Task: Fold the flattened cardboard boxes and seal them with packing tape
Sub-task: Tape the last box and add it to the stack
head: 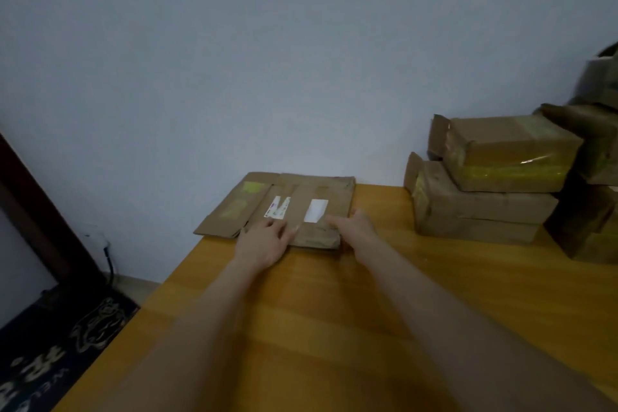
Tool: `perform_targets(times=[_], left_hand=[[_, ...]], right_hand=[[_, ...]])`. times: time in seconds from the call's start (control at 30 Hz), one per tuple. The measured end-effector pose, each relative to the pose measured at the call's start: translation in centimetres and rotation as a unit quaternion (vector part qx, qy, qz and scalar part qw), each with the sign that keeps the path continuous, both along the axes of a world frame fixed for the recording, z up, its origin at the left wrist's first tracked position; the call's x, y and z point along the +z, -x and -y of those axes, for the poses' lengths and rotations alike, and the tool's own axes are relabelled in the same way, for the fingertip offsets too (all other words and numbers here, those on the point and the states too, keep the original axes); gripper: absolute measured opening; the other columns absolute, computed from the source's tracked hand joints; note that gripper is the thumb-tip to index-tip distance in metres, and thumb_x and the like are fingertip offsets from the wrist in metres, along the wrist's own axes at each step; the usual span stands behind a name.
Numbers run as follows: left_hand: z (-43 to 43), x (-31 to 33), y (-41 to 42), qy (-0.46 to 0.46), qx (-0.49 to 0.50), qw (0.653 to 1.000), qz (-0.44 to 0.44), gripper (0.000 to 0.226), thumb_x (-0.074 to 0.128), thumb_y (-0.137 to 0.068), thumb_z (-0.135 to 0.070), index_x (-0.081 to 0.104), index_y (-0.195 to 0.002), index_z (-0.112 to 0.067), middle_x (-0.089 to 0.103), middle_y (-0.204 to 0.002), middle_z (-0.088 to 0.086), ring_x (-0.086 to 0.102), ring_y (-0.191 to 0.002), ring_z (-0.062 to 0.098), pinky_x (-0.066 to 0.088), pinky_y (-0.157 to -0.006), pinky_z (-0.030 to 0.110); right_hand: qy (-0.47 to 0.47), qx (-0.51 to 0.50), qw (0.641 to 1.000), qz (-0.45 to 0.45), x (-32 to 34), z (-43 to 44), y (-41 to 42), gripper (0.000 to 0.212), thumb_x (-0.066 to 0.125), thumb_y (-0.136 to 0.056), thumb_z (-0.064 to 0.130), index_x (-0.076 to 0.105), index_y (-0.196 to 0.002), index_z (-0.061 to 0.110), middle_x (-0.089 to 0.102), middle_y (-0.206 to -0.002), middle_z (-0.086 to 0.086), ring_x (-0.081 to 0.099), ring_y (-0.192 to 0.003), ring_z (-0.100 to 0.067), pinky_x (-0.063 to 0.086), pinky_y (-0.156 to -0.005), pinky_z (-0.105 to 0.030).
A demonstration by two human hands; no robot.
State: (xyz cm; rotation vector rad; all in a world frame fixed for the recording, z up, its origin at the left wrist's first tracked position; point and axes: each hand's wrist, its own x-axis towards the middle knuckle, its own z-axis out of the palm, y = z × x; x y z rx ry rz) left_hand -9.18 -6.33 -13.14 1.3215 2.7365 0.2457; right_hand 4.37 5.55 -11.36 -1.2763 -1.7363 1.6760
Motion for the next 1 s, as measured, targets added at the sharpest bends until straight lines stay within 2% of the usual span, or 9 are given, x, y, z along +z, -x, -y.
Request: perform_targets(times=[0.13, 0.23, 0.3, 0.37, 0.47, 0.57, 0.77, 0.9, 1.0], left_hand=[[1.4, 0.9, -0.4, -0.018, -0.020, 0.999, -0.038, 0.057, 0.023, -0.096, -0.061, 0.063, -0.119, -0.027, 0.066, -0.114, 0.002, 0.060, -0.099, 0.021, 0.051, -0.086, 0.038], [2.8, 1.5, -1.5, -0.042, -0.010, 0.998, -0.047, 0.053, 0.028, -0.096, -0.058, 0.069, -0.106, -0.026, 0.068, -0.090, 0.000, 0.062, -0.080, 0.017, 0.054, -0.070, 0.033], [3.7, 1.8, -2.2, -0.087, 0.013, 0.996, -0.024, 0.042, 0.038, -0.096, -0.052, 0.067, -0.113, -0.026, 0.069, -0.095, -0.001, 0.063, -0.084, 0.016, 0.055, -0.074, 0.035], [4.5, 2.1, -2.6, -0.192, 0.055, 0.980, 0.023, 0.043, 0.051, -0.093, -0.045, 0.054, -0.130, -0.023, 0.063, -0.119, 0.001, 0.059, -0.106, 0.020, 0.052, -0.087, 0.037], [6.1, 3.9, -3.5, -0.344, 0.143, 0.920, 0.122, 0.083, 0.064, -0.084, -0.051, 0.026, -0.148, -0.014, 0.037, -0.148, 0.011, 0.038, -0.134, 0.030, 0.037, -0.106, 0.046], [7.4, 6.3, -5.4, -0.403, 0.132, 0.868, 0.258, 0.107, 0.067, -0.076, -0.057, 0.003, -0.153, -0.019, 0.013, -0.158, 0.012, 0.021, -0.143, 0.032, 0.027, -0.113, 0.050], [8.7, 8.3, -11.7, -0.404, -0.028, 0.838, 0.366, 0.115, 0.073, -0.055, -0.062, 0.017, -0.150, -0.028, 0.039, -0.146, -0.003, 0.044, -0.130, 0.022, 0.043, -0.104, 0.048], [8.7, 7.8, -14.3, -0.372, -0.076, 0.834, 0.400, 0.125, 0.084, -0.046, -0.063, 0.021, -0.148, -0.027, 0.054, -0.135, 0.005, 0.062, -0.110, 0.021, 0.051, -0.095, 0.045], [9.9, 8.6, -14.7, -0.381, -0.089, 0.811, 0.436, 0.110, 0.084, -0.045, -0.054, 0.038, -0.138, -0.020, 0.068, -0.114, 0.006, 0.069, -0.096, 0.022, 0.056, -0.086, 0.039]], right_hand=[[0.009, -0.016, 1.000, 0.015, -0.5, -0.4, -0.6, 0.043, 0.060, -0.091, 0.028, 0.051, -0.125, 0.004, 0.059, -0.117, -0.011, 0.058, -0.101, -0.028, 0.053, -0.084, -0.037], [0.027, -0.028, 0.999, 0.008, -0.4, 0.2, -2.7, 0.041, 0.062, -0.091, 0.024, 0.050, -0.126, 0.005, 0.057, -0.124, -0.012, 0.057, -0.105, -0.030, 0.051, -0.088, -0.039], [0.053, -0.026, 0.998, -0.020, 0.3, 1.1, -5.0, 0.040, 0.061, -0.091, 0.014, 0.049, -0.128, 0.005, 0.055, -0.128, -0.013, 0.054, -0.112, -0.031, 0.050, -0.088, -0.037], [0.058, -0.022, 0.996, -0.063, 1.4, 2.0, -7.7, 0.043, 0.059, -0.092, 0.007, 0.047, -0.133, 0.007, 0.053, -0.132, -0.011, 0.052, -0.116, -0.030, 0.046, -0.089, -0.038], [-0.007, -0.021, 0.993, -0.116, 3.8, 3.7, -12.5, 0.043, 0.058, -0.092, 0.005, 0.049, -0.133, 0.012, 0.058, -0.126, -0.006, 0.055, -0.103, -0.022, 0.050, -0.086, -0.038], [-0.127, -0.014, 0.985, -0.116, 6.0, 5.3, -17.4, 0.038, 0.058, -0.093, 0.008, 0.050, -0.130, 0.012, 0.060, -0.114, 0.000, 0.057, -0.091, -0.012, 0.050, -0.069, -0.021], [-0.166, -0.005, 0.977, -0.133, 6.3, 7.7, -23.2, 0.071, 0.069, -0.085, 0.015, 0.028, -0.143, 0.017, 0.048, -0.124, 0.002, 0.047, -0.112, -0.013, 0.042, -0.094, -0.033], [-0.183, 0.016, 0.974, -0.130, 5.4, 8.9, -23.6, 0.091, 0.076, -0.078, 0.019, 0.018, -0.147, 0.019, 0.042, -0.141, -0.002, 0.043, -0.127, -0.020, 0.038, -0.104, -0.040], [-0.200, 0.041, 0.972, -0.113, 5.2, 9.0, -23.5, 0.092, 0.076, -0.077, 0.025, 0.018, -0.148, 0.020, 0.039, -0.145, -0.004, 0.043, -0.129, -0.023, 0.042, -0.104, -0.043]])
